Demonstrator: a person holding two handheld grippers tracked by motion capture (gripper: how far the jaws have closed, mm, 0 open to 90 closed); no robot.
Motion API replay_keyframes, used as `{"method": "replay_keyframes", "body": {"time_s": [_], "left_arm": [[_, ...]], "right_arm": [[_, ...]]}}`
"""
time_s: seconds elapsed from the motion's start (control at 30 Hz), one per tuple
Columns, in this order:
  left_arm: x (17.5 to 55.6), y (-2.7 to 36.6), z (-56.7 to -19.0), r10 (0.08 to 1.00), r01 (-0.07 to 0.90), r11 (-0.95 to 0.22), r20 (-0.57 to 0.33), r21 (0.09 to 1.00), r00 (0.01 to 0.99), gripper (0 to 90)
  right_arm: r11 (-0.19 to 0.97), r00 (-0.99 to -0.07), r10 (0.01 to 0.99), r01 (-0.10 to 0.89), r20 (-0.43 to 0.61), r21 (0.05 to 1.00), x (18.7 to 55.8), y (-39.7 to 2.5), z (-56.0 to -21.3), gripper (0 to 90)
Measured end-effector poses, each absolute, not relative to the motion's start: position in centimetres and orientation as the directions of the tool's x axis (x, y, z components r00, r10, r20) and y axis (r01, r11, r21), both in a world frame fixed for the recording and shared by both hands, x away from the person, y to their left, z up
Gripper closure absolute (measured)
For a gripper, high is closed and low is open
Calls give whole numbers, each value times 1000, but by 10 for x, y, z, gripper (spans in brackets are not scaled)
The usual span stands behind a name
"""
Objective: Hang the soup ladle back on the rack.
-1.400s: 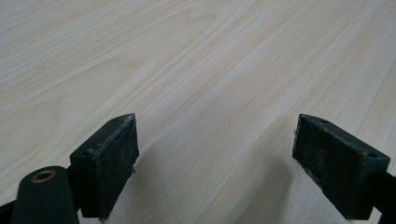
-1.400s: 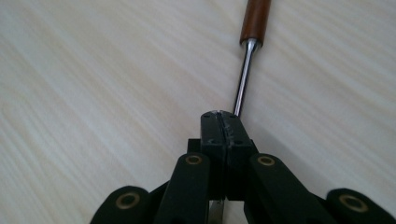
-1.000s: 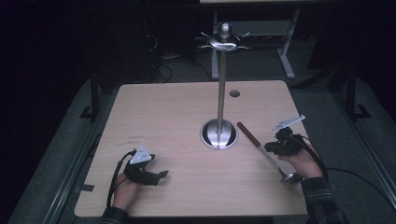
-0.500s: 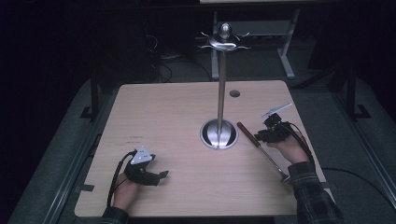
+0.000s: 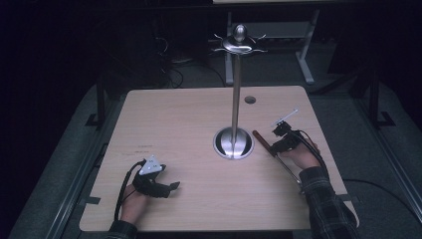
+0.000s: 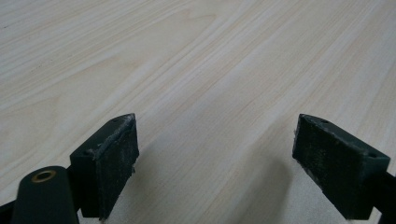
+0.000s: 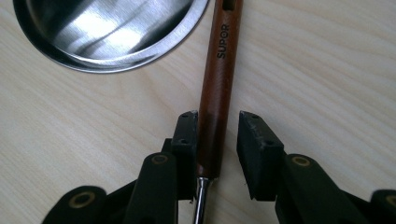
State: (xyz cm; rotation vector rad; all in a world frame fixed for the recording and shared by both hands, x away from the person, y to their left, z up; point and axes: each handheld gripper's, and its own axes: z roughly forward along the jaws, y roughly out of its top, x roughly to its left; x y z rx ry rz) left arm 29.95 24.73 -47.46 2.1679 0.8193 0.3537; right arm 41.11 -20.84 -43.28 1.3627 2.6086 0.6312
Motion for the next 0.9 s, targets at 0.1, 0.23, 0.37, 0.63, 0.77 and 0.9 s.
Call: {"method": "replay_keyframes", "body": {"time_s": [0.1,0.23,0.37,0.63,0.77,0.9], "left_arm": [[299,247,-474,658,441,-491,-12,751,753,140],[300,247,-475,661,448,-486,-21,751,750,140],[299,248,-474,660,445,-485,-20,753,751,140],[299,247,-475,665,448,-471,-28,760,746,140],[299,247,-474,663,446,-479,-21,756,748,140],[299,247,-474,662,447,-478,-24,756,749,140]], "right_arm": [[516,-583,810,764,69,388,414,-203,-436,671],[520,-572,817,784,71,338,417,-198,-442,674],[536,-576,816,785,49,313,418,-194,-443,694],[521,-555,831,801,41,295,417,-190,-442,721],[498,-536,843,812,52,303,416,-191,-442,735],[480,-520,853,820,55,313,415,-192,-443,737]]}}
